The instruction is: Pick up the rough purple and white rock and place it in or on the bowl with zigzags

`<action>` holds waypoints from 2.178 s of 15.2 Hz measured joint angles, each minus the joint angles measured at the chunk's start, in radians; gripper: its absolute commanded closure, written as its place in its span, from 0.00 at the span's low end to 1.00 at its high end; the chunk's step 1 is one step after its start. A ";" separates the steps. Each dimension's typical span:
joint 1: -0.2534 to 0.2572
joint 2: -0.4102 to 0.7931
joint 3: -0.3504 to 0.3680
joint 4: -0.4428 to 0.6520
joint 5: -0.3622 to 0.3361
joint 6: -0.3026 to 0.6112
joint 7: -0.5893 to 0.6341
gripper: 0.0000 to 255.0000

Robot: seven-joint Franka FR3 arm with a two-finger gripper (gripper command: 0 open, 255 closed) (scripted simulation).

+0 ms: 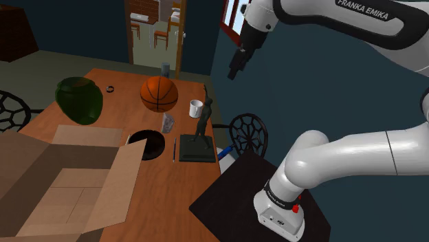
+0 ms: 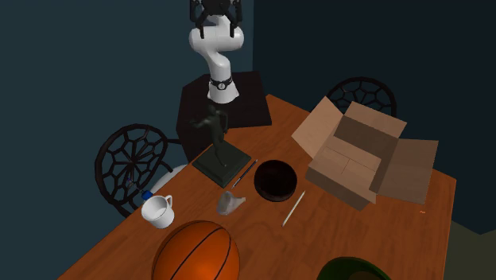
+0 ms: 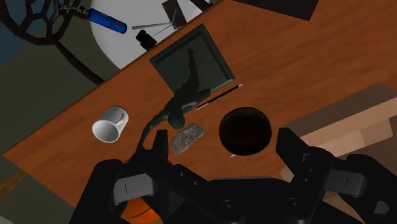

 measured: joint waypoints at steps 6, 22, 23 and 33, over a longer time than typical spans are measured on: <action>-0.014 0.083 -0.006 -0.046 0.022 0.123 0.040 0.00; -0.045 0.581 -0.028 -0.058 0.135 0.618 0.157 0.00; -0.045 0.615 -0.029 -0.048 0.145 0.641 0.162 0.00; -0.057 0.991 -0.042 0.122 0.281 0.838 0.158 0.00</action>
